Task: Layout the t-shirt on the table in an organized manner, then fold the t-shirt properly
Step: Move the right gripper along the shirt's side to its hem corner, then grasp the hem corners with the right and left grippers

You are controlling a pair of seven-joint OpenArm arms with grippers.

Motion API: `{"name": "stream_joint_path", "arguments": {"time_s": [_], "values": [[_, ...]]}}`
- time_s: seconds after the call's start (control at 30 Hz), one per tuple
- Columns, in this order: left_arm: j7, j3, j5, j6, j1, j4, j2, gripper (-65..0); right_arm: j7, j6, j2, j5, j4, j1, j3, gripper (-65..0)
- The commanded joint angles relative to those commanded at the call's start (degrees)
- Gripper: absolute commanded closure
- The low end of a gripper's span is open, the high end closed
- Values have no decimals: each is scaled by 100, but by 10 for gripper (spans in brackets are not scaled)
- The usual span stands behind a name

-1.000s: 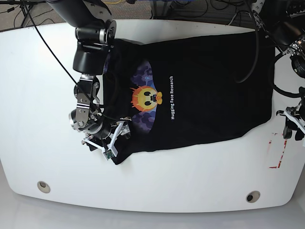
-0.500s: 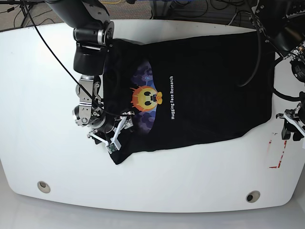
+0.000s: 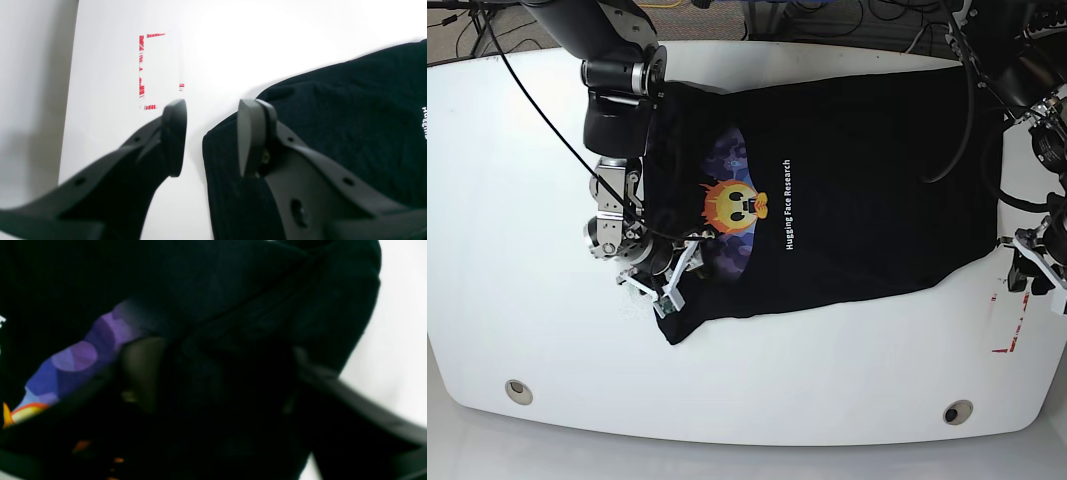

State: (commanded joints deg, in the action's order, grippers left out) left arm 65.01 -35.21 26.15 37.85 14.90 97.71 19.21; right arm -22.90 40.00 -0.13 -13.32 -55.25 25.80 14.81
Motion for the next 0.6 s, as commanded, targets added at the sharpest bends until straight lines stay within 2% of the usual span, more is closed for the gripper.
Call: {"name": "stream_joint_path", "arguments": {"time_s": [0.07, 0.1, 0.17, 0.23, 0.37, 0.6], "values": [[0, 9, 0, 0, 0, -9, 0, -239, 0, 0, 0, 0, -9, 0, 0, -119], [0, 9, 0, 0, 0, -9, 0, -239, -9, 0, 0, 0, -53, 0, 0, -55], [0, 18, 0, 0, 0, -9, 0, -239, -26, 0, 0, 0, -149, -18, 0, -11], [0, 70, 0, 0, -9, -9, 0, -239, -70, 0, 0, 0, -281, -62, 0, -3], [-9, 176, 0, 0, -26, -9, 0, -239, -158, 0, -9, 0, -615, -149, 0, -38], [-229, 273, 0, 0, -53, -26, 0, -239, -237, 0, -18, 0, -967, -290, 0, -212]]}}
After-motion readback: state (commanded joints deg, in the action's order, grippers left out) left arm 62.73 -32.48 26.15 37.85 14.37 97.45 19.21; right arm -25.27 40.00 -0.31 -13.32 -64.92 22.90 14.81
